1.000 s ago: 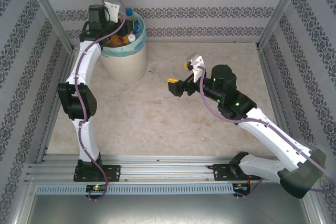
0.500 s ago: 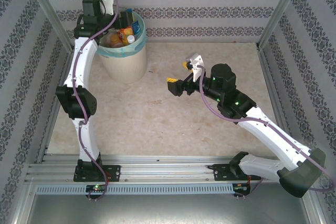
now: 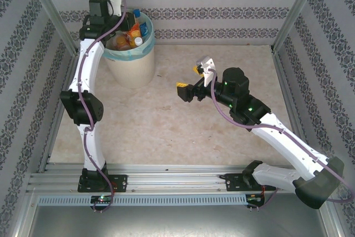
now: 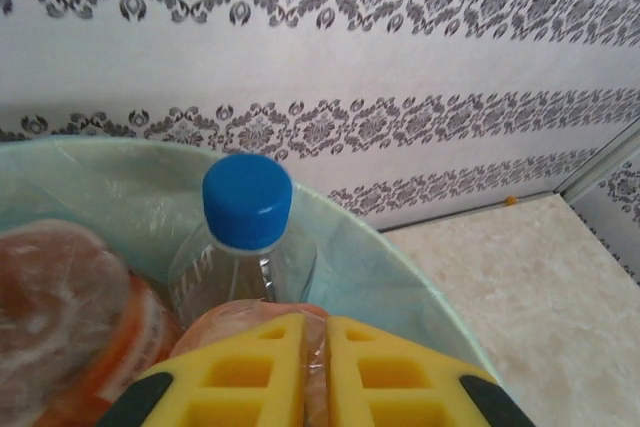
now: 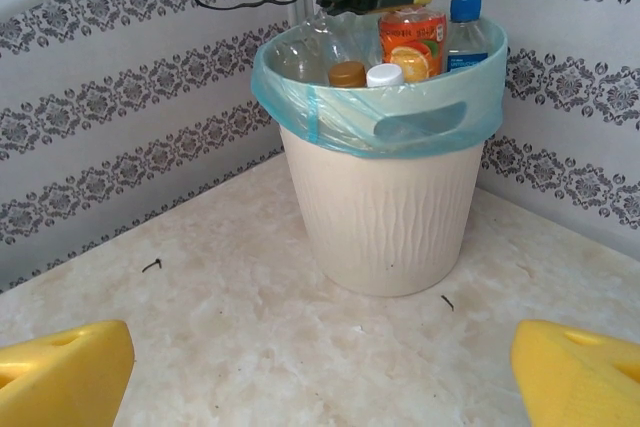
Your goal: Put the plastic bottles in the bin
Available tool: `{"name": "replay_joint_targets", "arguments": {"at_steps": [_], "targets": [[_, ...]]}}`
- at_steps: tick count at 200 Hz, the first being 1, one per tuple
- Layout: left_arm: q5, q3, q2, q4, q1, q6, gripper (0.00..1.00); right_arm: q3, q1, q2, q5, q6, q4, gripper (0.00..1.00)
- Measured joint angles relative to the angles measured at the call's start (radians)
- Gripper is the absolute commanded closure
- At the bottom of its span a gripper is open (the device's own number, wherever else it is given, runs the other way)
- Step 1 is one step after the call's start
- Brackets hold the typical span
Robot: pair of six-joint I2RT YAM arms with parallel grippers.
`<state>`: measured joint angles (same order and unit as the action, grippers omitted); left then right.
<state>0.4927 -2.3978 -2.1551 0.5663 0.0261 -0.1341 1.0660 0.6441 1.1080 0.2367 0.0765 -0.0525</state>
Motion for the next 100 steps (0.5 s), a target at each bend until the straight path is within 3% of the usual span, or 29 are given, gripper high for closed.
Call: {"name": "replay_joint_targets", "arguments": {"at_steps": [69,100], "targets": [[-0.029,0.274,0.084,-0.142,0.000,0.044,0.90,0.000,0.000,0.002,0.000,0.003,-0.008,0.04],[-0.038,0.310,0.095,-0.188,-0.001,0.051,0.89,0.002,0.002,0.019,0.006,0.005,-0.010,0.04]]}}
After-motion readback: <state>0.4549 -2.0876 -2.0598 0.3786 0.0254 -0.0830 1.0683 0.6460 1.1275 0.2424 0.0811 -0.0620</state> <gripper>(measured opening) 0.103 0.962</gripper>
